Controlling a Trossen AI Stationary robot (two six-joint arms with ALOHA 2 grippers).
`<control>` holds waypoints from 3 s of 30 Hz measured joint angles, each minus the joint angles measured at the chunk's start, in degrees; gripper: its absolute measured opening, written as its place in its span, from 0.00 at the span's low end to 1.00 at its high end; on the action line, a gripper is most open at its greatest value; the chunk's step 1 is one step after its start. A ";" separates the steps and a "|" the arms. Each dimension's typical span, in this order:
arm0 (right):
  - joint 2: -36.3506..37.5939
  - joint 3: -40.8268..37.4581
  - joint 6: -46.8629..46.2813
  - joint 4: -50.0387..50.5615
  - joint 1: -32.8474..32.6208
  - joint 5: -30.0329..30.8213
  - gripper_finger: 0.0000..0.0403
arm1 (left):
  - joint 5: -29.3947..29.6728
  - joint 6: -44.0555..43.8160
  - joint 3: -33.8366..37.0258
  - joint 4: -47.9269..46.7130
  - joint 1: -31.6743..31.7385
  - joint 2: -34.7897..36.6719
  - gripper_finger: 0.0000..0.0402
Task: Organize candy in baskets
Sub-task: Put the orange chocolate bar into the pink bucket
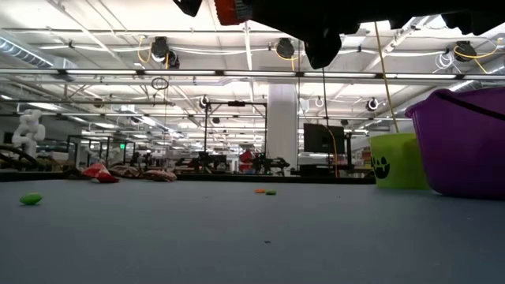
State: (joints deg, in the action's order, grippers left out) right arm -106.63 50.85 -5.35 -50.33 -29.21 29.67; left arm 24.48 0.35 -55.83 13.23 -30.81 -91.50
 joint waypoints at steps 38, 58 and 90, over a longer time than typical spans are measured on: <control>28.00 18.42 -64.38 97.02 -26.43 -9.52 0.11 | 0.40 -18.09 0.00 -29.15 -4.47 11.56 0.54; 22.35 18.84 -116.48 115.16 -43.55 -24.04 0.11 | 1.30 -18.06 0.00 -28.72 -4.45 11.56 0.54; 20.48 18.82 -117.94 116.32 -44.78 -23.50 0.44 | 1.67 -18.00 -0.02 -28.76 -4.43 11.56 0.54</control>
State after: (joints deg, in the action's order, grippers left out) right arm -86.15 69.67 -123.28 65.99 -74.00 6.17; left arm 26.15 -17.65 -55.86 -15.53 -35.24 -79.94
